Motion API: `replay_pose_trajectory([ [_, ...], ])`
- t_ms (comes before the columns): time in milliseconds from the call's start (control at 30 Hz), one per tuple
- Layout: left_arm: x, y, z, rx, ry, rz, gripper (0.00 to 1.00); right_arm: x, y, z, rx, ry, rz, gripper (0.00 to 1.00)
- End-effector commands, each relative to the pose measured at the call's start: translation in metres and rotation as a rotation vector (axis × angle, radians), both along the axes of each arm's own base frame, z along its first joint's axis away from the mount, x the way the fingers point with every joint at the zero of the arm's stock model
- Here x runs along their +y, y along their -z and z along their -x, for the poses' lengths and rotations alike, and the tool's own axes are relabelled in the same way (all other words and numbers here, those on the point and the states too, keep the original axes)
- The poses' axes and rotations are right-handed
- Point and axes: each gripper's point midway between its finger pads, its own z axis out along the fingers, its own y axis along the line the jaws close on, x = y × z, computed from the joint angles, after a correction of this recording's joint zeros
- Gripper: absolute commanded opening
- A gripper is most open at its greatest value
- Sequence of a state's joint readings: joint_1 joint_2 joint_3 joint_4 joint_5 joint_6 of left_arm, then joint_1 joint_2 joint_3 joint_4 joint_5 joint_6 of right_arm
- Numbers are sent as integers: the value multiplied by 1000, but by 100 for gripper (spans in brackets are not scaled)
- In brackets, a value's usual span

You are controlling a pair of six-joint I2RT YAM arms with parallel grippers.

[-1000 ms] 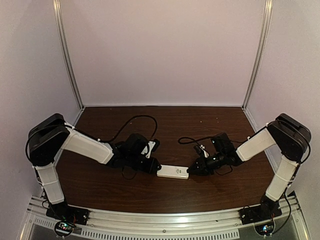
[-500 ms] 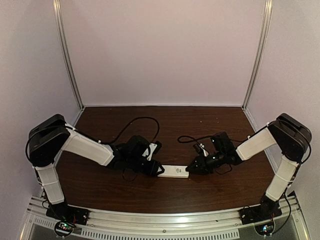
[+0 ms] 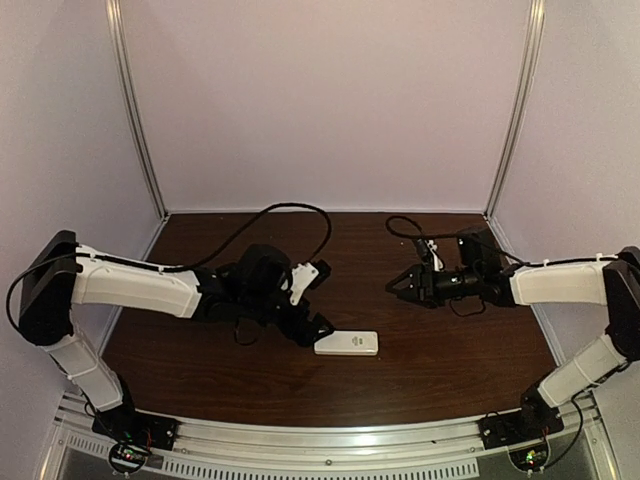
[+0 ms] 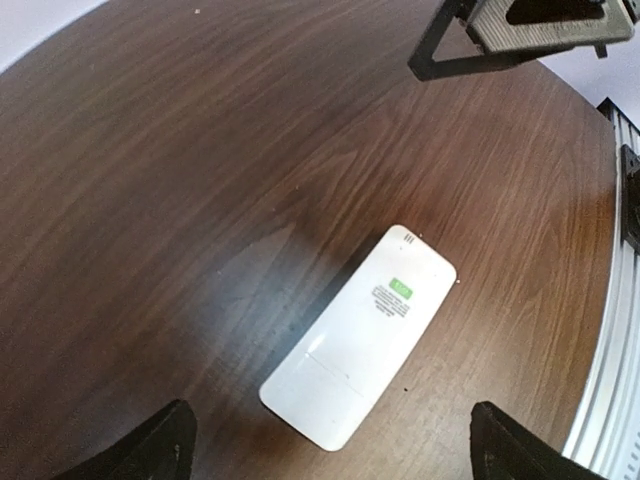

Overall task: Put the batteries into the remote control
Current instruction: Adjust the remote control at the center of the board, then pick up the remote control from the center of the board.

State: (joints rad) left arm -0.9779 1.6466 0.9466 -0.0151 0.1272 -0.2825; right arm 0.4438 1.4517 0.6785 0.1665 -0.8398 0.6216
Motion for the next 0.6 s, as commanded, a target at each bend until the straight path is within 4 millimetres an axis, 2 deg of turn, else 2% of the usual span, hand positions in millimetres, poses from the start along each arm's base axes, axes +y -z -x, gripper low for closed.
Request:
replay_pose_trajectory([
  [0, 0, -42, -22, -226, 43, -31, 97, -19, -43, -12, -182, 72, 59, 73],
  [33, -1, -52, -24, -264, 49, -20, 97, -24, -56, -14, -232, 95, 71, 76],
  [167, -13, -83, -17, -431, 185, 51, 97, -48, -115, -16, -466, 211, 95, 99],
  [233, -22, -79, -4, -440, 319, 31, 97, -63, -144, -13, -563, 300, 73, 100],
  [267, -26, -62, 1, -396, 383, -18, 98, -74, -151, -14, -580, 374, 69, 100],
  [333, -33, -42, 11, -334, 495, -73, 97, -97, -151, -15, -581, 499, 97, 100],
  [400, -40, -27, 16, -330, 568, -107, 97, -106, -151, -12, -606, 539, 107, 100],
  [567, -49, 4, 23, -266, 707, -173, 96, -86, -130, -3, -542, 401, 110, 100],
])
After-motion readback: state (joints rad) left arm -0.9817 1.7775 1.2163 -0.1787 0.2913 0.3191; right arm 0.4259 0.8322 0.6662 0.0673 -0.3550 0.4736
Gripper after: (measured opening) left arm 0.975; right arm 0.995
